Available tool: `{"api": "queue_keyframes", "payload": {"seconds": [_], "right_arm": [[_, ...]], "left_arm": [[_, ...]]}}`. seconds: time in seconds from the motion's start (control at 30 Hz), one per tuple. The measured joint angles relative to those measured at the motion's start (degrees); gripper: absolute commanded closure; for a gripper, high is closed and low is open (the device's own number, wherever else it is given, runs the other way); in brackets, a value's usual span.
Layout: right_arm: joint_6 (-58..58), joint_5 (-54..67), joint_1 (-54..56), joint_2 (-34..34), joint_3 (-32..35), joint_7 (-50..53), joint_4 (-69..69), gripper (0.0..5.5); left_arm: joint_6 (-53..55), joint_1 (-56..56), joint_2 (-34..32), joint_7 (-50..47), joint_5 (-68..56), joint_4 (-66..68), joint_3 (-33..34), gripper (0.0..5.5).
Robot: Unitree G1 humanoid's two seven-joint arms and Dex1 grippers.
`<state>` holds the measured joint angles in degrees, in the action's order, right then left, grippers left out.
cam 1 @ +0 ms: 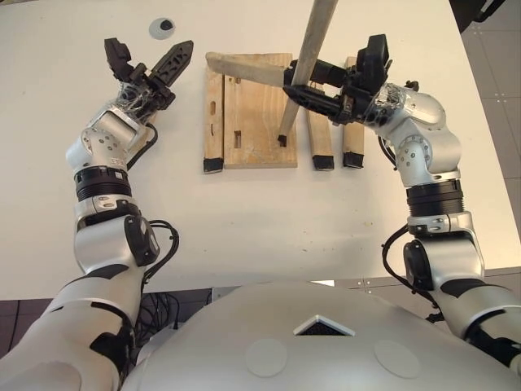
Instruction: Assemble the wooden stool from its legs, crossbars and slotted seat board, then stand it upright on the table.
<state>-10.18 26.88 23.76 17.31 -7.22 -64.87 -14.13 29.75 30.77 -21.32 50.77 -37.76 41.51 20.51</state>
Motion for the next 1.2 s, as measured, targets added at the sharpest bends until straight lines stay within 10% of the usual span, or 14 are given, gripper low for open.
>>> {"api": "queue_keyframes", "payload": {"seconds": [0.53, 1.2], "right_arm": [[8.3, -6.3, 13.8, 8.5, -4.6, -14.9, -20.6, 3.45], [-1.7, -15.0, 22.2, 8.7, -15.7, -10.9, -15.8, 3.45]], "left_arm": [[-5.7, 6.1, -4.5, -3.0, 0.0, 8.7, 7.4, 2.05], [1.3, -4.8, 3.2, -11.7, -6.6, -15.4, 9.1, 2.05]]}}
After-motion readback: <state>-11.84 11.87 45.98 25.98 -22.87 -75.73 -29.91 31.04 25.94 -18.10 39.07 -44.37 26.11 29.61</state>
